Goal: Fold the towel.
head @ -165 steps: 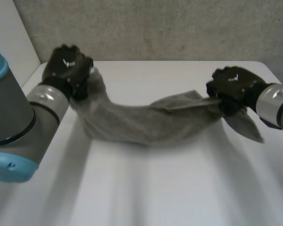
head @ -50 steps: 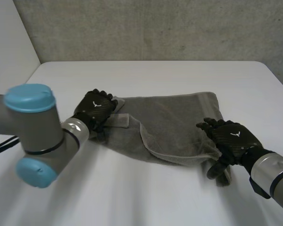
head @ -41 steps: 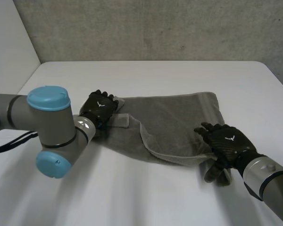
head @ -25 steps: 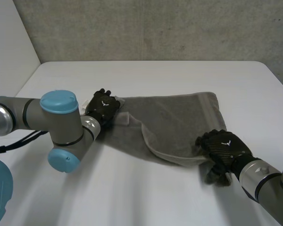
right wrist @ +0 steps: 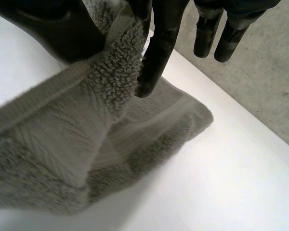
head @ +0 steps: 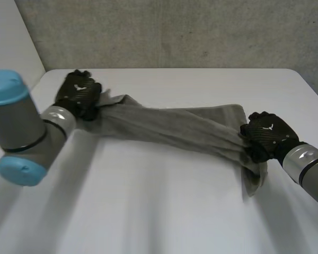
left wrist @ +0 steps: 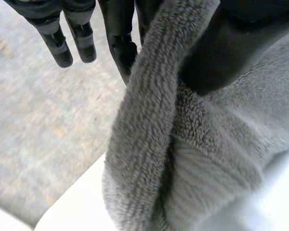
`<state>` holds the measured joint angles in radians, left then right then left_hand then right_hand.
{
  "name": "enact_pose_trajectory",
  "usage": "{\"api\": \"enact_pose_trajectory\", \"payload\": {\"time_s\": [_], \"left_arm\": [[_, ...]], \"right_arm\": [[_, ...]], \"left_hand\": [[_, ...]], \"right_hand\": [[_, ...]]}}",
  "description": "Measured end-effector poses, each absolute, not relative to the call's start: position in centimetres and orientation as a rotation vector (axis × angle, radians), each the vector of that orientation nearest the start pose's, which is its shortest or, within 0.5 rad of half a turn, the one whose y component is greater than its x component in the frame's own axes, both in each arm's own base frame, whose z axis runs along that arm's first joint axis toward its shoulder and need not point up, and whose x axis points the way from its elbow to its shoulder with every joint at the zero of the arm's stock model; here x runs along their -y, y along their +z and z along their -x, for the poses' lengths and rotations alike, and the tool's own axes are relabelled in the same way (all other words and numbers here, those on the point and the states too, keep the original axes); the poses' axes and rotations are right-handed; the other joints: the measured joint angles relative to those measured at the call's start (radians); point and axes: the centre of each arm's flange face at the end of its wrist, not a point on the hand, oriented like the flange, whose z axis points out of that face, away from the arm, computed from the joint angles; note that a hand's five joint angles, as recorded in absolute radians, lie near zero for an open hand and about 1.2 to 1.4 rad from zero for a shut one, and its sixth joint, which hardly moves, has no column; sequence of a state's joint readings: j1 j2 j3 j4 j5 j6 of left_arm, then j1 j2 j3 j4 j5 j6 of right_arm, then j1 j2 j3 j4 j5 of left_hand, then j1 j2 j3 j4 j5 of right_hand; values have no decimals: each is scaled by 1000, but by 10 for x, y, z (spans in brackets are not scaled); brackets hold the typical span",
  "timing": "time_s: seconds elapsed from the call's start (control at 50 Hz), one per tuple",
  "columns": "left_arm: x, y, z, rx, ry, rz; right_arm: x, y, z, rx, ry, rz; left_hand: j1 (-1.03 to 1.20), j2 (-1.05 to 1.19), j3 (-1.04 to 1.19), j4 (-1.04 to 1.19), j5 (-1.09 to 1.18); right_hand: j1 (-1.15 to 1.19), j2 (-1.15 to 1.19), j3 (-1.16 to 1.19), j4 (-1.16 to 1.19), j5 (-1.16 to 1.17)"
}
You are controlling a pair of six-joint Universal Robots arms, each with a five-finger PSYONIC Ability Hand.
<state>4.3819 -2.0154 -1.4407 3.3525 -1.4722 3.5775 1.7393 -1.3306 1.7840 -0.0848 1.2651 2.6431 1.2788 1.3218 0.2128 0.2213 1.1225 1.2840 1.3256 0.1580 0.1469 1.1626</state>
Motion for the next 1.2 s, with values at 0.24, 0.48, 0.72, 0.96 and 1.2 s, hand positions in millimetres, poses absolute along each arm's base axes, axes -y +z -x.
{"api": "enact_pose_trajectory", "payload": {"time_s": [0.24,0.48,0.72,0.96,1.2], "left_arm": [[285,193,212,-2591,-1976,-695],[250,175,199,-2826,-1764,-714],[252,192,211,-2707,-1925,-785],[235,171,259,-2631,-1929,-1006],[221,139,276,-2355,-1688,-1135]], "right_arm": [[258,174,-209,-2276,-1701,1179],[249,170,-214,-2230,-1659,1218],[244,166,-216,-2229,-1633,1226],[241,163,-215,-2237,-1617,1227],[240,162,-214,-2242,-1608,1225]], "left_hand": [[-885,-941,0,0,-923],[-1007,-1080,0,0,-1070],[-1007,-1083,0,0,-1070],[-1007,-1083,0,0,-1070],[-1007,-1083,0,0,-1070]], "right_hand": [[17,0,0,0,15],[17,0,0,0,15],[17,0,0,0,15],[19,1,0,0,15],[19,7,0,0,15]]}}
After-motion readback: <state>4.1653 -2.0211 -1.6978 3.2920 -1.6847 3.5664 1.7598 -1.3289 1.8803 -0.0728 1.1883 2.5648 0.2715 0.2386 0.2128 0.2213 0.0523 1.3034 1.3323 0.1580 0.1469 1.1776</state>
